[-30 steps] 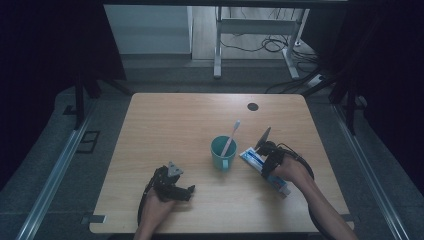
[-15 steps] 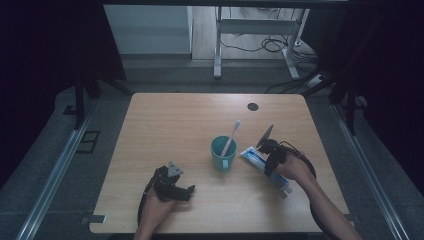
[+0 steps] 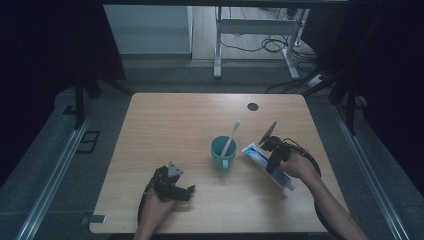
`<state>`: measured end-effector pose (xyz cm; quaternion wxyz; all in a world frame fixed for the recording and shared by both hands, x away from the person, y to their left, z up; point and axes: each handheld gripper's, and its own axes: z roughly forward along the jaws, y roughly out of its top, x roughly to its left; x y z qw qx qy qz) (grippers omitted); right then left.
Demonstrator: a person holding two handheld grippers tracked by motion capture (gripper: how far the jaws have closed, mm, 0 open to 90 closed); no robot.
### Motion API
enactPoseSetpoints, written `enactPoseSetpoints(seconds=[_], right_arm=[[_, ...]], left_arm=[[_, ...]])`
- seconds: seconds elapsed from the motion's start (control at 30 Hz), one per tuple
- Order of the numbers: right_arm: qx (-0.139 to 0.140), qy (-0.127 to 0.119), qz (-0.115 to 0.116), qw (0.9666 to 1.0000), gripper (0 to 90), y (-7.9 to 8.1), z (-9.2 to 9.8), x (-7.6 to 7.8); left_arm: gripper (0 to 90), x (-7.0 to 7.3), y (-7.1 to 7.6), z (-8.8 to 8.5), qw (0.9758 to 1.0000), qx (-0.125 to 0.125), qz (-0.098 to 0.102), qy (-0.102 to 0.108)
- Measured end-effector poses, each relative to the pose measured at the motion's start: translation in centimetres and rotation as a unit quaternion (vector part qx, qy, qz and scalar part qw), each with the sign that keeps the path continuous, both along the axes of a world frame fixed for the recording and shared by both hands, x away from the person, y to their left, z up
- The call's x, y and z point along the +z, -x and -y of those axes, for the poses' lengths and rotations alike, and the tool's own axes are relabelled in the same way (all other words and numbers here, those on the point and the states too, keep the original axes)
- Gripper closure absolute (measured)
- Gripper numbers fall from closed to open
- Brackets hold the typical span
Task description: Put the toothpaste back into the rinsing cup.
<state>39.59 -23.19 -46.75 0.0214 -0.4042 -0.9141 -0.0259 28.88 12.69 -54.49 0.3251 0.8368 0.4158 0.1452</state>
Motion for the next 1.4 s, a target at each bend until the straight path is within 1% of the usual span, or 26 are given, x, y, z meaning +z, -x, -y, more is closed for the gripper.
enactPoseSetpoints(seconds=[0.23,0.37,0.77,0.87,1.07,1.1,1.13,1.27,1.4], right_arm=[[0.006,-0.007,0.0,1.0,72.0,0.2,0.0,1.2],[0.005,-0.013,0.001,0.9999,72.1,0.3,0.0,1.9],[0.01,-0.012,0.005,0.9999,72.1,0.6,-0.1,4.0],[0.012,-0.015,0.009,0.9998,72.2,0.7,-0.1,4.6],[0.015,-0.024,0.019,0.9994,72.2,0.9,-0.1,5.9],[0.016,-0.028,0.024,0.9992,72.2,1.0,0.0,6.1],[0.019,-0.027,0.026,0.9991,72.3,1.0,0.0,6.3],[0.019,-0.042,0.039,0.9982,72.3,1.4,0.1,6.9],[0.023,-0.06,0.054,0.9965,72.3,1.8,0.4,7.3]], left_arm=[[1.8,0.0,0.0,0.0,1.0,0.0,0.0,0.0],[1.8,0.0,0.0,0.0,1.0,0.0,0.0,0.0],[1.8,0.0,0.0,0.0,1.0,0.0,0.0,0.0],[1.8,0.0,0.0,0.0,1.0,-0.001,0.001,-0.001],[1.8,0.0,0.0,0.0,1.0,-0.001,0.002,-0.001],[1.8,0.0,0.0,0.0,1.0,-0.001,0.002,0.0],[1.8,0.0,0.0,0.0,1.0,-0.001,0.002,0.0],[1.8,0.0,0.0,0.0,1.0,-0.001,0.002,-0.001],[1.8,0.0,0.0,0.0,1.0,-0.001,0.002,-0.001]])
